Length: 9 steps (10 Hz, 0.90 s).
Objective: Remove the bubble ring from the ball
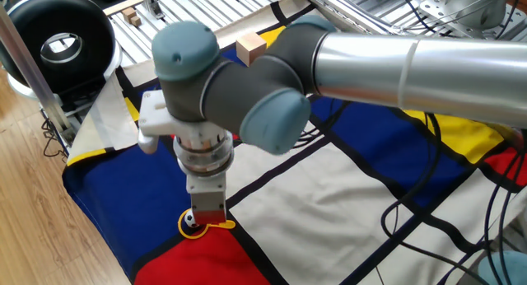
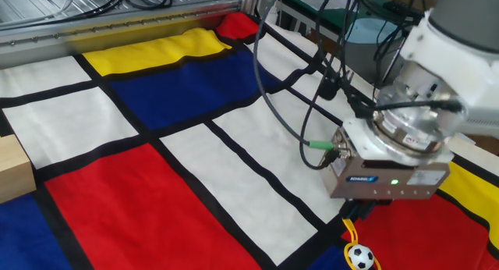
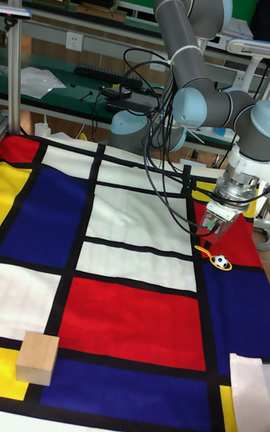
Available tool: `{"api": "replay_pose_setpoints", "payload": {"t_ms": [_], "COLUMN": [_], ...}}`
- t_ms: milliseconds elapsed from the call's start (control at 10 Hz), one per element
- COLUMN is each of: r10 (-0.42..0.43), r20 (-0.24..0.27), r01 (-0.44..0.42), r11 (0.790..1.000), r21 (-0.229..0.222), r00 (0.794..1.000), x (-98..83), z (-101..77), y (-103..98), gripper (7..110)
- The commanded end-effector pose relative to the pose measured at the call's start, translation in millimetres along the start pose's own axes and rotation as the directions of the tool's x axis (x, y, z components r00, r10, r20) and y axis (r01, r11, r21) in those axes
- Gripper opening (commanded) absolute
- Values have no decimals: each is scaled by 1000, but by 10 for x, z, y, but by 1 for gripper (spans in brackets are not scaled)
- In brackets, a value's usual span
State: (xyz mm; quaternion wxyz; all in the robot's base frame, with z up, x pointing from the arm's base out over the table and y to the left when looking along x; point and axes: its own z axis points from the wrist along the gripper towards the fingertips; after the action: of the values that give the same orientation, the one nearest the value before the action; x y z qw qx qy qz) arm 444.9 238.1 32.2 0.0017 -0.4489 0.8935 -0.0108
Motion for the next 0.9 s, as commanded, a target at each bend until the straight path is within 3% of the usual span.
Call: {"api": "replay_pose_setpoints", "payload": {"t_ms": [0, 300, 700, 800], "r10": [8, -11, 5, 17], "r20": [13, 5, -22, -16], "r01": [-8, 12, -5, -18], "r11": [1000, 1000, 1000, 1000], "r21": [5, -21, 7, -11], "r00": [1000, 1000, 1000, 1000], "x": [-7, 33, 105, 90], "z": [91, 170, 186, 186], "y": [15, 111, 144, 188], "gripper": [22, 22, 22, 22]}}
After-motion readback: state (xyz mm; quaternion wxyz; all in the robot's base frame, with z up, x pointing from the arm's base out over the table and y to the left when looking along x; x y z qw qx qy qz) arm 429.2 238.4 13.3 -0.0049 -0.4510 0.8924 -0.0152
